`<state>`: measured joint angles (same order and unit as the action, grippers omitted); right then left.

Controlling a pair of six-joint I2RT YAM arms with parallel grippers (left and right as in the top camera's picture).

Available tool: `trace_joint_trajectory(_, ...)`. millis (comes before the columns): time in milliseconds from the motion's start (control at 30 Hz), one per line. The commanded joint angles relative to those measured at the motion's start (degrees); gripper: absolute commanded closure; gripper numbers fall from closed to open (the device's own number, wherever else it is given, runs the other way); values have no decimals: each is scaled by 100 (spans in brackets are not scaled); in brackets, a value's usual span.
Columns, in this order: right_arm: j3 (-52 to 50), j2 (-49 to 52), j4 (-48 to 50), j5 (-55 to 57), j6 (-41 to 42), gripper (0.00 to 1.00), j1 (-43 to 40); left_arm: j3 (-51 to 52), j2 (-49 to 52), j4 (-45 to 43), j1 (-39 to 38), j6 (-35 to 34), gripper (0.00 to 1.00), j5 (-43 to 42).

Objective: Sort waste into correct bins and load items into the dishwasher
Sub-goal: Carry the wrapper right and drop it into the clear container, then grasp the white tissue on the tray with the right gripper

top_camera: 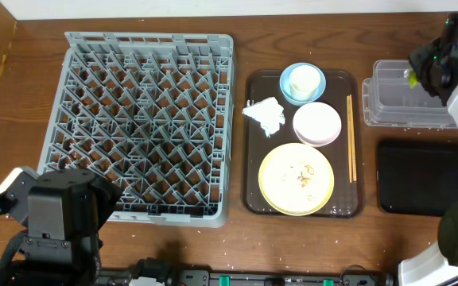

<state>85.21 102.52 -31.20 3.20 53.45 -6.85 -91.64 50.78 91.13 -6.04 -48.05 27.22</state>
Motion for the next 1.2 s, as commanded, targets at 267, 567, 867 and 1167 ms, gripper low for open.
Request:
trace_joint_trajectory(267,28,-1008,111,-2465,-1602,5,216,-48,7,13,31,-50,2,90)
trace_joint_trajectory(567,13,-970,-271,-2664,-3864,2,2006,-48,7,13,31,-50,2,90)
trace_joint_trajectory(867,13,422,-385,-1176,-4127,29,3582,-48,7,13,31,-50,2,90)
trace_joint_trajectory(1167,13,1596,-92,-966,-3932,37,3783,-48,7,13,31,-50,2,90)
